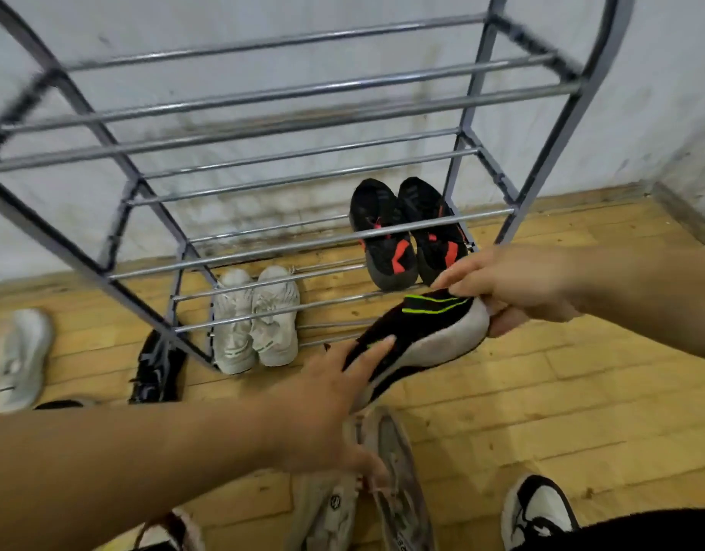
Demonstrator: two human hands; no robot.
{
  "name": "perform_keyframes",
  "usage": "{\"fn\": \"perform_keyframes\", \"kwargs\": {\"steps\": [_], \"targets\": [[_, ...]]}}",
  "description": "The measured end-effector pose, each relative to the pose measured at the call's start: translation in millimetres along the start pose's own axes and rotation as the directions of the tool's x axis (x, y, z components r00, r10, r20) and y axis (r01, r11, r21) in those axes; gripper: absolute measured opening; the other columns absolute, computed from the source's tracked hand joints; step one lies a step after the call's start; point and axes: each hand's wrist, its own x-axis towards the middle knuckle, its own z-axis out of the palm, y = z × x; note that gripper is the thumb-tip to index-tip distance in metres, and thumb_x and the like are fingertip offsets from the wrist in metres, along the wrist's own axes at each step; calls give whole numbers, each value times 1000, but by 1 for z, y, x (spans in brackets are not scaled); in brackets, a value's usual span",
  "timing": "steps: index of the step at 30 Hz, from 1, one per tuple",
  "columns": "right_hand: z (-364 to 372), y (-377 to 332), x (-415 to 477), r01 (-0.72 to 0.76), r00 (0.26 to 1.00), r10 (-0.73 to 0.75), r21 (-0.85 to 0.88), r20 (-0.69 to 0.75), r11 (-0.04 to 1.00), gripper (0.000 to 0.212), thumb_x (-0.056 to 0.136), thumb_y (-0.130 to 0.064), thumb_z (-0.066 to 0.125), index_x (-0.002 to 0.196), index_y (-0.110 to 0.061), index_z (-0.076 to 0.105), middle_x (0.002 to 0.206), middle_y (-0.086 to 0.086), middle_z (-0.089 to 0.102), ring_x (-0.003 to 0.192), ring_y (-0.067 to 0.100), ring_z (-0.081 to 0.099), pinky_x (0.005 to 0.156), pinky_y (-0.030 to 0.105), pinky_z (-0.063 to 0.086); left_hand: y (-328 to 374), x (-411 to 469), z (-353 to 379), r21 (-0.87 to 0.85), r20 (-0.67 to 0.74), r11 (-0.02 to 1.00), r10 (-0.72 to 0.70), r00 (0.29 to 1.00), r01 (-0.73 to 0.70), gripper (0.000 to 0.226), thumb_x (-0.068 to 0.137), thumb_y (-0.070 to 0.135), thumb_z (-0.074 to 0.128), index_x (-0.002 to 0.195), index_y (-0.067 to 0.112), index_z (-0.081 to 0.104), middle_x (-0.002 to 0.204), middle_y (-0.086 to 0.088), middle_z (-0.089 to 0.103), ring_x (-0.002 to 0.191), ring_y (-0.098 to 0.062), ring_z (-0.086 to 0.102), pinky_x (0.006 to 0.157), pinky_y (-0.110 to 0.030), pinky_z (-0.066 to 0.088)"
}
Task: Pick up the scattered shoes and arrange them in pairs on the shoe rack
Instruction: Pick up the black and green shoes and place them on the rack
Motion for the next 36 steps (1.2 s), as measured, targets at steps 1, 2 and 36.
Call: {"fn": "perform_keyframes", "kwargs": {"steps": [1,2,36], "targets": [[7,-15,-11,28,1000,-27,37,-14,999,23,105,-21,54,120,-31,69,109,7,76,74,13,73,57,26,56,-3,-18,-14,21,-104,999,-35,994,37,127,67,84,69,144,61,-30,167,18,-2,152,-21,16,120,-48,30],[15,-30,-22,57,998,-56,76,-15,995,24,105,-21,54,121,-32,68,107,5,77,74,12,73,57,26,57,-7,-35,-29,16,-202,998,-62,977,67,123,68,84,66,145,61,-28,167,17,3,152,-19,19,119,-47,31],[248,-165,-7,614,783,-581,-417,220,670,78,74,-58,82,144,-54,47,139,-29,47,129,-1,44,102,20,37,-176,-278,-58,-285,-264,876,-462,847,389,90,82,66,70,156,51,21,152,15,40,140,-10,39,109,-32,35]]}}
